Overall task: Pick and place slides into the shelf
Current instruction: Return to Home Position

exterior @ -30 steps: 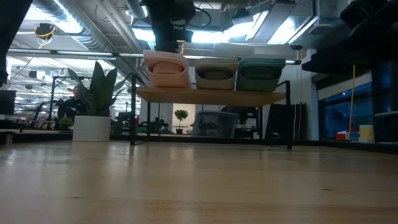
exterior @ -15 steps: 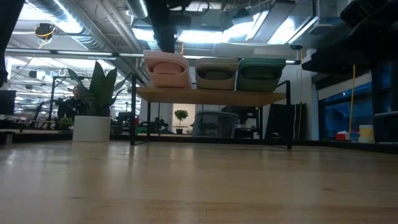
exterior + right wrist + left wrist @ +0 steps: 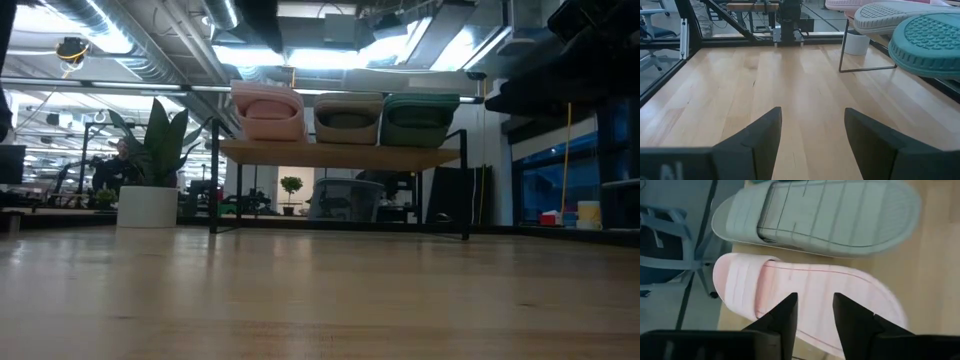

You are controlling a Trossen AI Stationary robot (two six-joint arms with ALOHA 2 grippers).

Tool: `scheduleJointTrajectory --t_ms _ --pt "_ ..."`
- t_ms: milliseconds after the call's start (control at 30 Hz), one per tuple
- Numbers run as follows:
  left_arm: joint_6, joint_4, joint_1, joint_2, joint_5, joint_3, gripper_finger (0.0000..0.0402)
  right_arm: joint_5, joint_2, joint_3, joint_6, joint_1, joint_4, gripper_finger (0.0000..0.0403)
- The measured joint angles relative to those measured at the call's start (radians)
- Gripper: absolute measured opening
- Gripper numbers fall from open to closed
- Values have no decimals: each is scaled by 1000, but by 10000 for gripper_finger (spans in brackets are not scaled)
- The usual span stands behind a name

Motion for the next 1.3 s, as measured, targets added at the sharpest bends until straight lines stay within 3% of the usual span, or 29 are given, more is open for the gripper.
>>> scheduleJointTrajectory --t_ms 333,500,733,967,1133,1300 --pt "-87 -3 -155 -172 -2 -1 45 -1 0 0 0 0 14 218" --pt "-69 177 -278 -274 1 -94 30 -2 0 0 -1 0 33 218" --pt "0 456 -366 -437 29 -416 25 -33 0 0 0 1 43 218" --pt "0 810 -306 -680 146 -791 30 -94 0 0 -4 2 80 218" --pt "-63 1048 -264 -864 297 -1051 28 -97 0 0 -10 2 84 218" --pt "-88 1371 -259 -952 315 -1352 26 -96 0 0 -34 2 94 218"
